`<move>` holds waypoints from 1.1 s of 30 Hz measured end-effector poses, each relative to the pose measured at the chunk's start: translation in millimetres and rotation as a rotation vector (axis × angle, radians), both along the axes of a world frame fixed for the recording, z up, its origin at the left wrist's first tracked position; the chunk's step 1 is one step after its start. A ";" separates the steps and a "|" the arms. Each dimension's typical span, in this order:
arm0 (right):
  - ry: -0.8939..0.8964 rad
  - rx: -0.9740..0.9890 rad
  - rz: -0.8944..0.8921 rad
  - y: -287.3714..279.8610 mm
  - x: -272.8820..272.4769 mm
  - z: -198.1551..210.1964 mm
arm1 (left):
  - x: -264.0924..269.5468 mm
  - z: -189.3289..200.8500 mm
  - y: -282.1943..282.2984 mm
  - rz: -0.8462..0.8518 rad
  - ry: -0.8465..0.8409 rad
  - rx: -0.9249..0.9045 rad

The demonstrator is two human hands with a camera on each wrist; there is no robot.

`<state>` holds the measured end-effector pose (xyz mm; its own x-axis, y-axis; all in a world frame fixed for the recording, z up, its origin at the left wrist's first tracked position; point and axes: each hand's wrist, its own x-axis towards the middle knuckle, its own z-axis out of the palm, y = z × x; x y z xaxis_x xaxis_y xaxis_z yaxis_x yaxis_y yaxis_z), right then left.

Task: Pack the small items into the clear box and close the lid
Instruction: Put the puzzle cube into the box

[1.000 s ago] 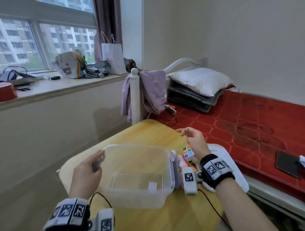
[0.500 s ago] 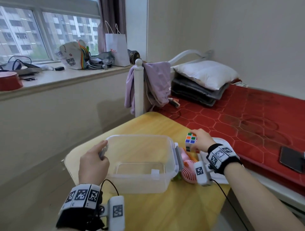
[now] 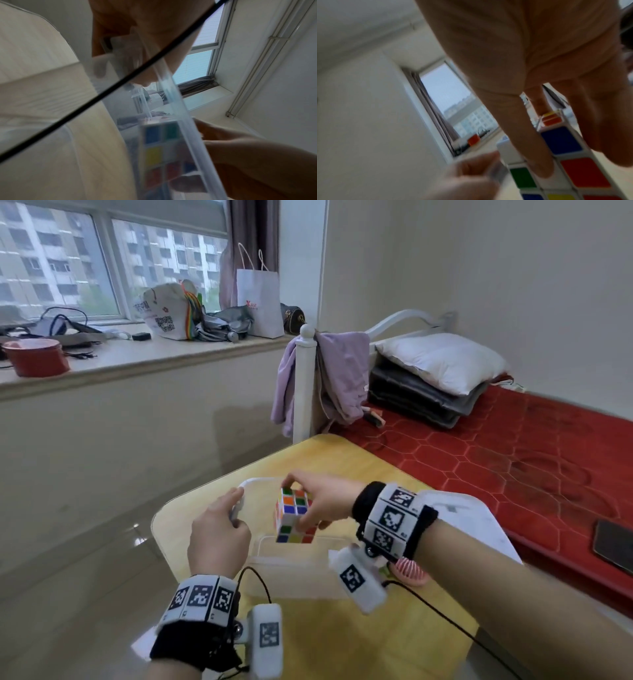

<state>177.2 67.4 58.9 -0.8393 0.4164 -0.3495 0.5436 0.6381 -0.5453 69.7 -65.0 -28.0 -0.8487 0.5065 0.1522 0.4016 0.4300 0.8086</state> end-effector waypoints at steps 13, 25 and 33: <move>-0.231 -0.130 -0.059 -17.1 -61.1 -48.7 | -2.8 -0.2 -2.9 -0.031 0.041 0.024; -0.204 -0.308 -0.019 -2.6 -12.1 -6.4 | -1.8 0.7 -3.0 -0.036 0.035 0.022; 0.482 -0.471 -0.457 93.3 105.9 29.6 | -2.7 -0.9 -0.1 -0.038 0.012 -0.017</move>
